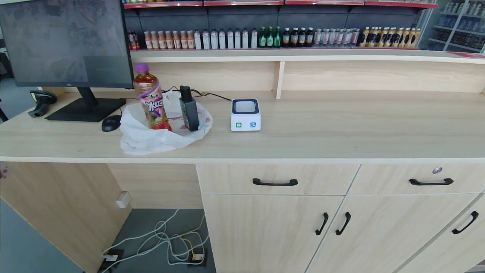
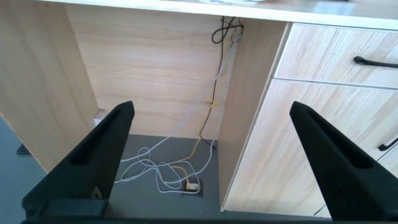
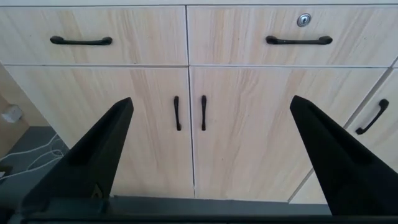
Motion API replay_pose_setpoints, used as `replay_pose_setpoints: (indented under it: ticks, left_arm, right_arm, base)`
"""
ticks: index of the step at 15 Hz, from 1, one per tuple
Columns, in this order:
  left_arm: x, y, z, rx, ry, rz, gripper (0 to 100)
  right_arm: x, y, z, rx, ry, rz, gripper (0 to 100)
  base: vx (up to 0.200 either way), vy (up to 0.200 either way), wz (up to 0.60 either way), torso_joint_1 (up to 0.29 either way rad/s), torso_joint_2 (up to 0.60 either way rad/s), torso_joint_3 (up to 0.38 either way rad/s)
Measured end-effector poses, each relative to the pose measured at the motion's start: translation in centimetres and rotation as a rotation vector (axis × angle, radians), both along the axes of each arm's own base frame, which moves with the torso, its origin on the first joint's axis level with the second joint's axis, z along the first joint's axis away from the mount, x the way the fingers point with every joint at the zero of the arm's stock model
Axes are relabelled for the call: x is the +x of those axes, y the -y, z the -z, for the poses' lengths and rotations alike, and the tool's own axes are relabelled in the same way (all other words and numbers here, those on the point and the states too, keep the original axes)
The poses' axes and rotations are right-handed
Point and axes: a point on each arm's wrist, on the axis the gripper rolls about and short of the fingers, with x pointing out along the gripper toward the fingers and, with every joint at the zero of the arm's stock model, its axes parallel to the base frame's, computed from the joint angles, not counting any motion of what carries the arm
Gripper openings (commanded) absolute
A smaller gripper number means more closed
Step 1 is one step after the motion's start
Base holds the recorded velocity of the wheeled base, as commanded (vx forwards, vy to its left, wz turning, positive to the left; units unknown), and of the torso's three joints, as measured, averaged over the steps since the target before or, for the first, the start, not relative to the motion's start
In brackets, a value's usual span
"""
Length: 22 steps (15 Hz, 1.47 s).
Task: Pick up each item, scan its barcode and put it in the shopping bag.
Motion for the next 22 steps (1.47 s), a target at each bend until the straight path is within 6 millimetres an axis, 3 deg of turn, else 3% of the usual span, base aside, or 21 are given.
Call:
replay_pose_setpoints:
  ticks: [5, 8, 22]
  left_arm:
    - [0.00, 0.00, 0.00, 0.000, 0.000, 0.000, 100]
    - [0.00, 0.00, 0.00, 0.000, 0.000, 0.000, 100]
    - [0.00, 0.00, 0.00, 0.000, 0.000, 0.000, 100]
  right_arm:
    - [0.00, 0.00, 0.00, 0.000, 0.000, 0.000, 100]
    - [0.00, 0.00, 0.00, 0.001, 0.000, 0.000, 100]
    - [0.00, 0.00, 0.00, 0.002, 0.000, 0.000, 100]
  base:
    - [0.000, -0.200, 0.00, 0.000, 0.00, 0.005]
    - [0.000, 0.000, 0.00, 0.000, 0.00, 0.000]
    - [-0.200, 0.000, 0.00, 0.002, 0.00, 0.002]
